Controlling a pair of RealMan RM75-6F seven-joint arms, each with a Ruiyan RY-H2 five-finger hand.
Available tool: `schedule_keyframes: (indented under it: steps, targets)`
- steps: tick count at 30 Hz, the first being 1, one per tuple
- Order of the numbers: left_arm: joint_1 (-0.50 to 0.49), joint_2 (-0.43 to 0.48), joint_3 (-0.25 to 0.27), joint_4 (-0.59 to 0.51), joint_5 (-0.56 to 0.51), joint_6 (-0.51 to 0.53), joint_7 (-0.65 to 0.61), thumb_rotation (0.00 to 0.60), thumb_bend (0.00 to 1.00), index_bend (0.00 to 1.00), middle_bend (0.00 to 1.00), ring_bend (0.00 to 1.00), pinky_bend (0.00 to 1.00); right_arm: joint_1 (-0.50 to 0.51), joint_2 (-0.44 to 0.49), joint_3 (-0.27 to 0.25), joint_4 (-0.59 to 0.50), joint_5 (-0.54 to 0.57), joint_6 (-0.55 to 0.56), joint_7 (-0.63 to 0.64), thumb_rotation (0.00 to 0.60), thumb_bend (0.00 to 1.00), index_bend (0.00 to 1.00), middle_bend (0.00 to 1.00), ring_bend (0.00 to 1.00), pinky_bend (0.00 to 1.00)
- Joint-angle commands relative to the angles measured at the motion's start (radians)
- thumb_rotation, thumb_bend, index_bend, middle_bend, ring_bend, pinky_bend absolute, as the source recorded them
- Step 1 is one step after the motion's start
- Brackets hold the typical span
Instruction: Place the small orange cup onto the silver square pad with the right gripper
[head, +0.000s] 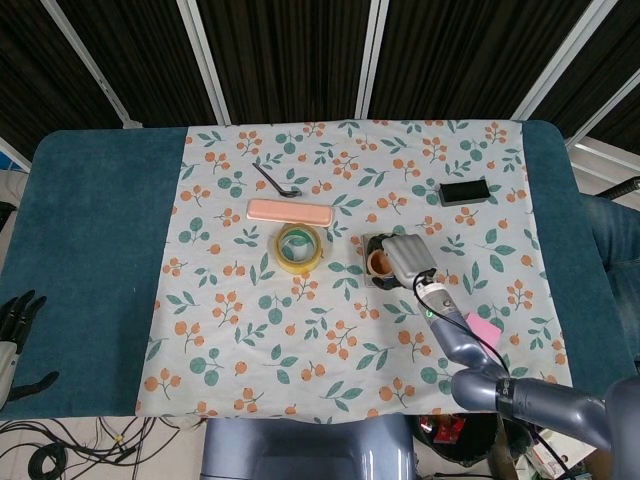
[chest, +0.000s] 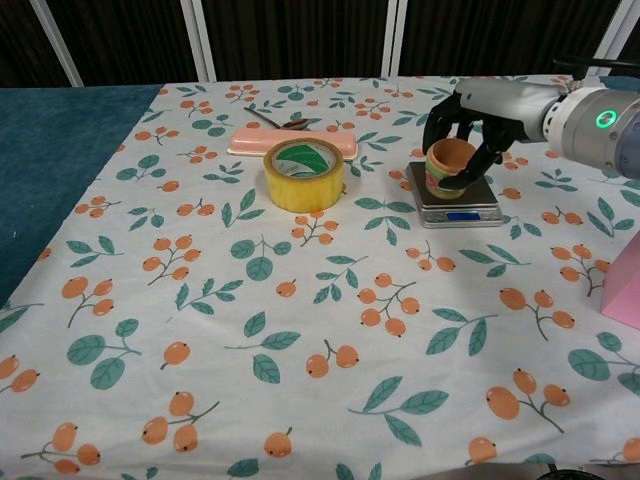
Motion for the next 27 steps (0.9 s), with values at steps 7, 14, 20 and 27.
schedule_keyframes:
  steps: [7, 14, 20, 27]
  targets:
    - [0.0, 0.002, -0.001, 0.001, -0.003, -0.001, -0.008, 0.6, 0.13, 0.04, 0.0, 0.0, 0.27, 0.053, -0.071, 0.036, 0.189, 0.066, -0.112, 0.054, 0.6, 0.35, 0.32, 0.43, 0.53, 0.52]
    - [0.0, 0.004, -0.001, 0.0, -0.004, -0.002, -0.008, 0.6, 0.13, 0.05, 0.0, 0.0, 0.27, 0.063, -0.074, 0.034, 0.234, 0.095, -0.156, 0.061, 0.6, 0.09, 0.11, 0.01, 0.15, 0.23]
    - [0.0, 0.004, 0.0, 0.002, -0.004, -0.003, -0.007, 0.6, 0.13, 0.05, 0.0, 0.0, 0.27, 0.053, -0.033, 0.038, 0.192, 0.101, -0.159, 0.071, 0.6, 0.07, 0.08, 0.0, 0.12, 0.21]
    - [0.001, 0.003, 0.0, 0.001, -0.004, -0.001, -0.004, 0.6, 0.13, 0.05, 0.0, 0.0, 0.27, -0.031, 0.124, 0.082, -0.037, -0.013, 0.022, 0.113, 0.6, 0.07, 0.08, 0.0, 0.13, 0.21]
